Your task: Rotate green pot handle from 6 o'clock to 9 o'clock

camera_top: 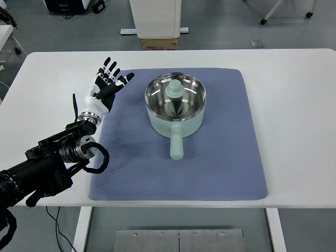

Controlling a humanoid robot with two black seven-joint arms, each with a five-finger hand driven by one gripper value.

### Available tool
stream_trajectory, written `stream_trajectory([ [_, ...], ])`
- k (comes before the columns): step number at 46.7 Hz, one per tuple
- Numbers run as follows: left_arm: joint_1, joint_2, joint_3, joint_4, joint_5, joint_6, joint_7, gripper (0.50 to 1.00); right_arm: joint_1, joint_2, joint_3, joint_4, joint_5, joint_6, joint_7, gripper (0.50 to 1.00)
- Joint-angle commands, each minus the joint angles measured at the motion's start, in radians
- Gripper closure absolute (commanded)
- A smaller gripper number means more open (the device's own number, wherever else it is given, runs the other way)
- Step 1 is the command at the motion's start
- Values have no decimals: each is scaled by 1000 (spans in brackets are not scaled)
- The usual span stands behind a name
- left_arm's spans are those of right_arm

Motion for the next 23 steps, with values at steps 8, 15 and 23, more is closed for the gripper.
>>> stream_trajectory([
  [8, -1, 3, 0, -18, 0, 2, 0, 500, 0, 0, 0, 0, 0, 0, 1, 500],
  [15, 0, 1, 0, -18, 0, 2, 0, 500, 0, 0, 0, 0, 0, 0, -1, 500],
  [23, -1, 1, 0, -18, 0, 1, 0, 500, 0, 0, 0, 0, 0, 0, -1, 500],
])
